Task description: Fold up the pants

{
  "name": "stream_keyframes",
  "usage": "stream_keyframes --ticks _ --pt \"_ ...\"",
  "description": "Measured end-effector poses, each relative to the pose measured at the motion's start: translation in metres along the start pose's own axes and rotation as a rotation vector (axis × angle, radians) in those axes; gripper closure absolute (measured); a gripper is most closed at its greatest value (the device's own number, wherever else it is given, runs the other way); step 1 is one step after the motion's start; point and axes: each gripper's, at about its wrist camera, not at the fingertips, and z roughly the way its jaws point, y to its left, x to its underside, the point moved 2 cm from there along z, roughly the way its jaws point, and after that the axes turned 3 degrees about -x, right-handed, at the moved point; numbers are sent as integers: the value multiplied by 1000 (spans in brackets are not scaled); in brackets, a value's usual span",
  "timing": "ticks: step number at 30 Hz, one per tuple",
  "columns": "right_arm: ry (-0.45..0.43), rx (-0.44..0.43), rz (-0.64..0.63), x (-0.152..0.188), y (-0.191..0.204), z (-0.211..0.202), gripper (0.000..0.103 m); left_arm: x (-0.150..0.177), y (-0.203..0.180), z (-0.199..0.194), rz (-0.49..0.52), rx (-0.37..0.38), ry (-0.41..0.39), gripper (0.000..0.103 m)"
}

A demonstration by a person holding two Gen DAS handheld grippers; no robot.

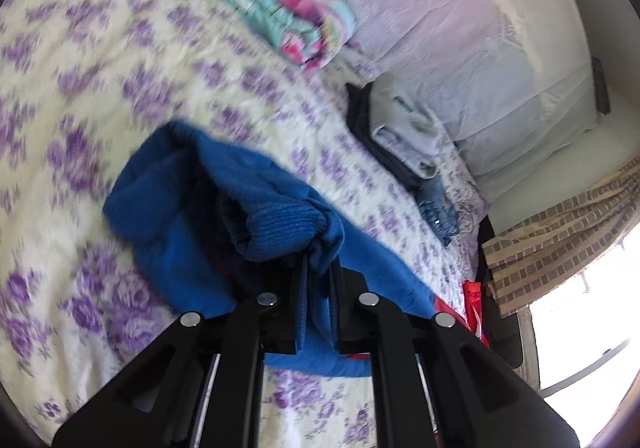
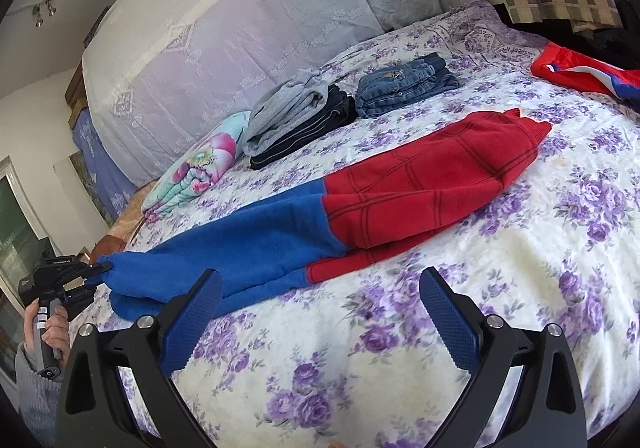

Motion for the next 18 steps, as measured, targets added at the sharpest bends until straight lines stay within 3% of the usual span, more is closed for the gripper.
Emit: stream_keyframes --ticks 8,18 --pt "3 -134 281 -46 -65 2 6 -41 -29 4 16 54 -36 95" --pt "78 -129 511 -54 -116 38 31 -63 -39 3 35 66 -45 95"
